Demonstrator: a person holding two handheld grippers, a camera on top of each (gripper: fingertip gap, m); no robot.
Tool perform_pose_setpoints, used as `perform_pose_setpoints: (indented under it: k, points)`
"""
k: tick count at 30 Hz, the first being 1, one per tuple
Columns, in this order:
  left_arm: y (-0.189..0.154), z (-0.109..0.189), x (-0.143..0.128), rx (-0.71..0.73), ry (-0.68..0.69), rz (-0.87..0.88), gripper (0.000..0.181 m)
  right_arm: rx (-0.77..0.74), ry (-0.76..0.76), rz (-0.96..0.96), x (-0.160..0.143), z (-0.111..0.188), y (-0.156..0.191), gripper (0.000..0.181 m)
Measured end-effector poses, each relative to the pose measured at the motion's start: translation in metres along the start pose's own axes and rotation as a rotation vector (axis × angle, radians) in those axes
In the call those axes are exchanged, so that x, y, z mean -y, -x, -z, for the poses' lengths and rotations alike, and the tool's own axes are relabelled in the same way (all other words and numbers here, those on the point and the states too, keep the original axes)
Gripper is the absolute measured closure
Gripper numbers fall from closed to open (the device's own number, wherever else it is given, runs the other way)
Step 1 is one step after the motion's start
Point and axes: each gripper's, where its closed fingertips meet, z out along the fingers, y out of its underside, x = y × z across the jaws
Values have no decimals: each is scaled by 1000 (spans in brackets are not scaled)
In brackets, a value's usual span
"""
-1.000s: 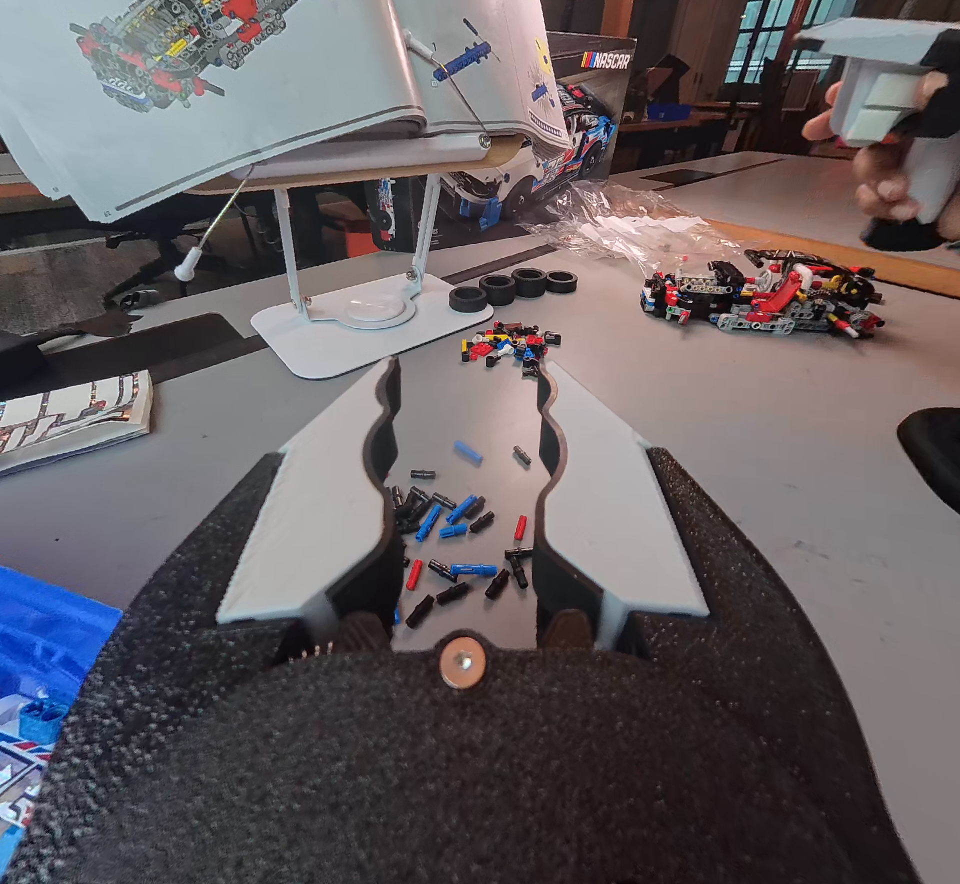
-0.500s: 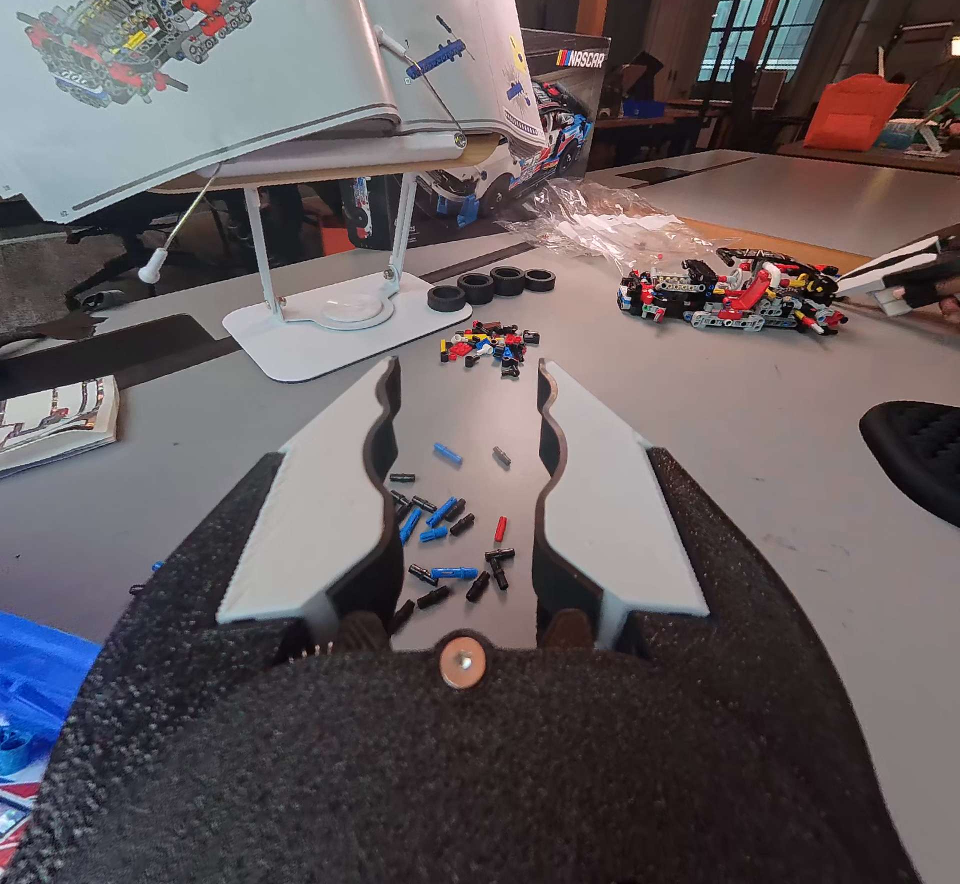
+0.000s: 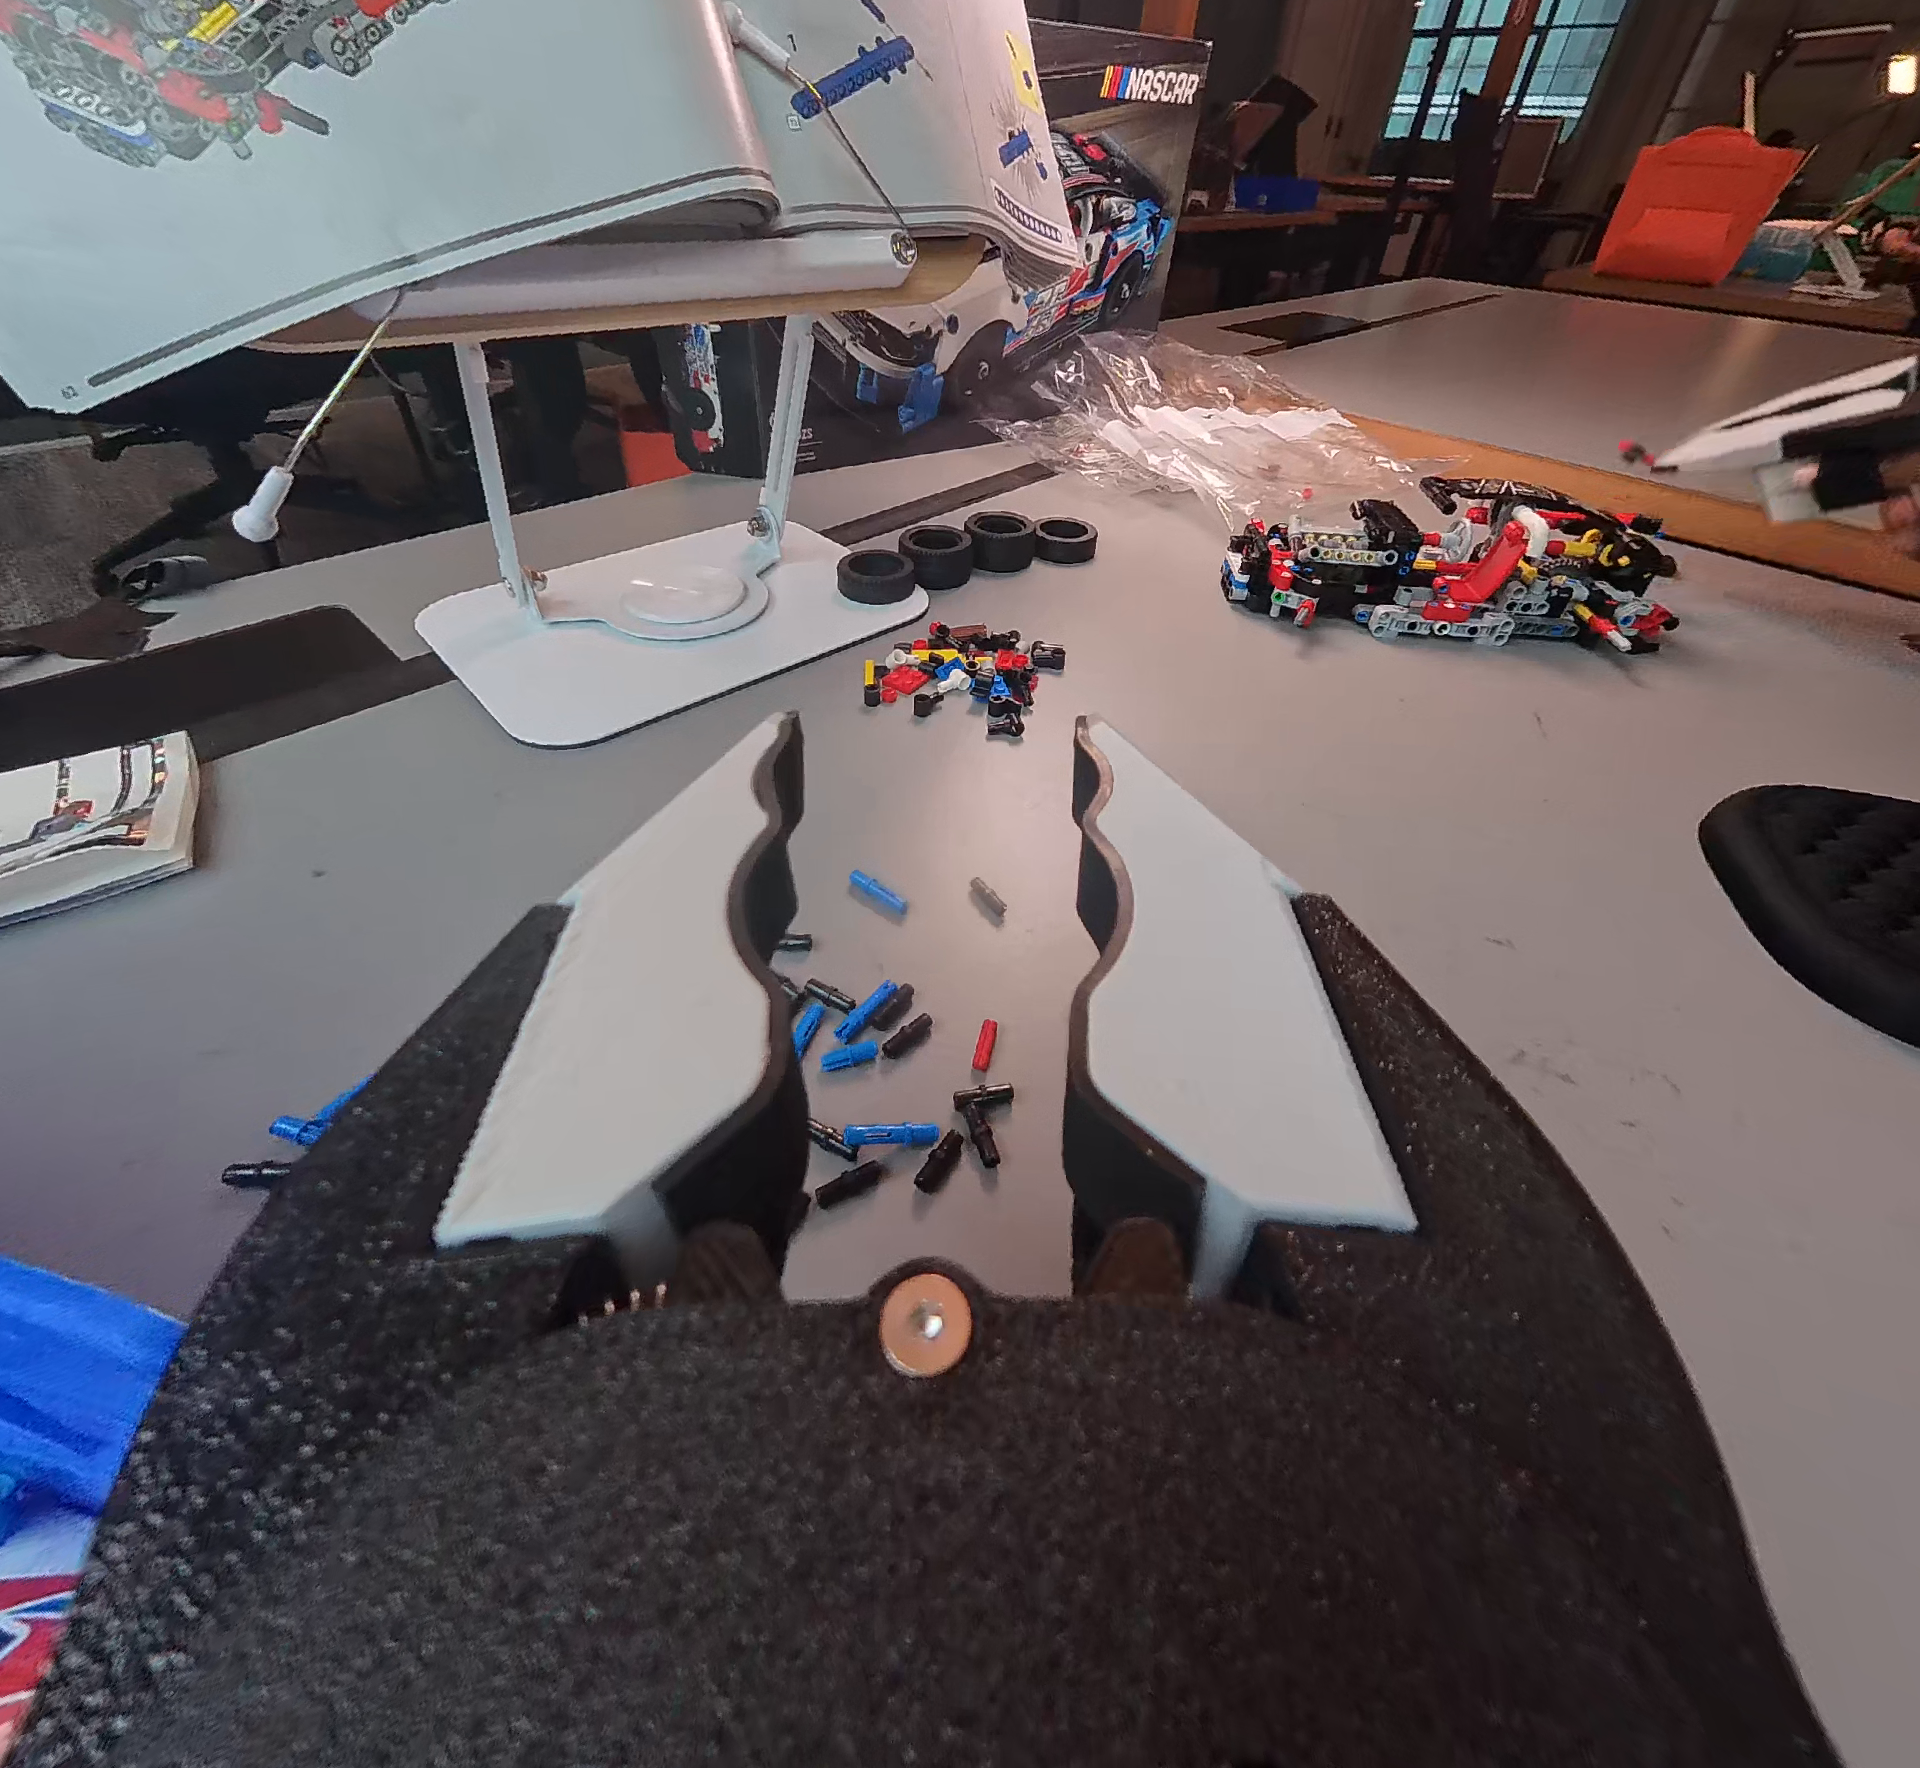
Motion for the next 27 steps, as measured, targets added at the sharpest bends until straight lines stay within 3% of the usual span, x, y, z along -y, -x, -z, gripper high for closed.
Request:
perform_pose_setpoints:
  k: [1,4,7,11,15,19,27]
  points:
    - [-2,0,0,-10,0,5,132,-2,-93,35,28,12,8,178]
    - [-11,-3,1,-71,-8,36,132,144,-346,252,107,42,84,177]
    - [-30,-6,9,-193,-49,124,131,384,-543,442,155,67,196,178]
    - [-61,-13,27,-431,-71,276,133,704,-709,562,177,85,337,177]
    - [-69,-14,38,-554,-77,404,139,840,-812,699,171,86,434,177]
    - [-64,-7,28,-590,-68,495,150,884,-845,755,156,85,473,177]
    - [-74,-9,8,-626,31,479,164,756,-852,895,142,72,473,177]
